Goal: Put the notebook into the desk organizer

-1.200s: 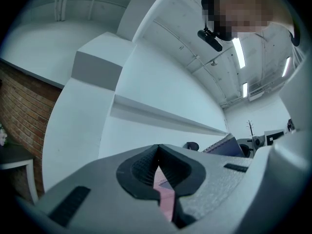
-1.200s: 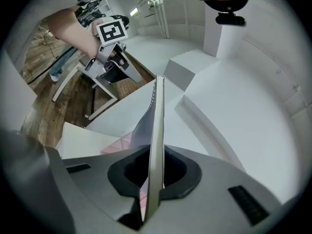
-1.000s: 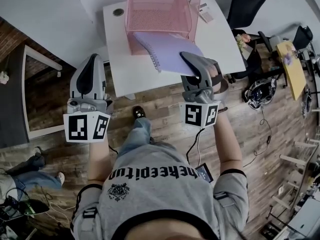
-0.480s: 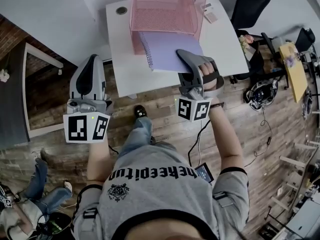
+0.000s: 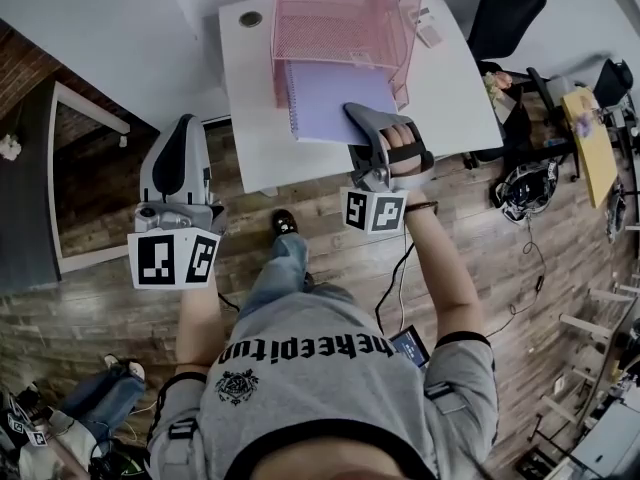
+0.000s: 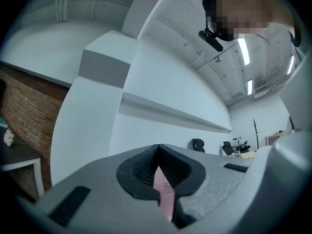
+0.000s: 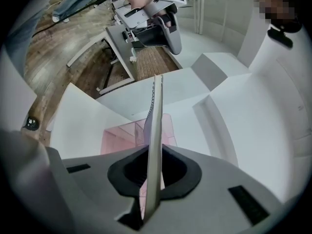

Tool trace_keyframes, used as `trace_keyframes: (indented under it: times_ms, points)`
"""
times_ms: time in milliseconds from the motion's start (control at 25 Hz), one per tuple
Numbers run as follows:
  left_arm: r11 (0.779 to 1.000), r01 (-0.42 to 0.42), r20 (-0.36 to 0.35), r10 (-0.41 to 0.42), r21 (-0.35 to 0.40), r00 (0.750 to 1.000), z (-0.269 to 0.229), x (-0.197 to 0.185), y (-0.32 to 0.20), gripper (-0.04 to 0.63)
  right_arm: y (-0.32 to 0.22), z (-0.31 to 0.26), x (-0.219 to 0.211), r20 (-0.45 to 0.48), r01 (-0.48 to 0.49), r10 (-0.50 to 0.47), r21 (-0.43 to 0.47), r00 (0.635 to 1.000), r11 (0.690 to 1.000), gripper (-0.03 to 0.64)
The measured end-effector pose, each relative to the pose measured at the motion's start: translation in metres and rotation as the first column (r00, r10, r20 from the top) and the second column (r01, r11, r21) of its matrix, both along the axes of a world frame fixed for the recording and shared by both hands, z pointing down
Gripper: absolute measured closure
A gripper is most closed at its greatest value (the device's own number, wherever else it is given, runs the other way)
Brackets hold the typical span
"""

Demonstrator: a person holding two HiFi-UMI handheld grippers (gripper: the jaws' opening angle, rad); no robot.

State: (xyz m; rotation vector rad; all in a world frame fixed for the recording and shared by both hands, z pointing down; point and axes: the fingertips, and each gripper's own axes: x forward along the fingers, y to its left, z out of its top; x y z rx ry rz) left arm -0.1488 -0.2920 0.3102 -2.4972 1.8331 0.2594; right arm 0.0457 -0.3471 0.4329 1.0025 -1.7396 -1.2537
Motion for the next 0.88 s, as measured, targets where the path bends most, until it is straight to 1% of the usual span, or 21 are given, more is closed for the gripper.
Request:
trace_keyframes:
  times_ms: [320, 640, 880]
  points:
    - [1.000, 0.008, 0.002, -0.008, -0.008, 1.000, 0.005, -0.009, 0.001, 0.592, -0.005, 0.027, -0.009, -0.003, -0.029, 0.028, -0.091, 1.000, 0.995, 0.584]
    - [1.000, 0.020, 0.003, -0.019, -0.023, 1.000, 0.010, -0.015, -0.001, 0.591, -0.022, 0.047, -0.009, -0.024, -0.066, 0.063, -0.152, 0.998, 0.986, 0.583]
    - [0.999, 0.029, 0.006, -0.029, -0.030, 1.000, 0.012, -0.018, -0.005, 0.592, -0.038, 0.052, -0.008, -0.025, -0.094, 0.091, -0.179, 0.996, 0.979, 0.580]
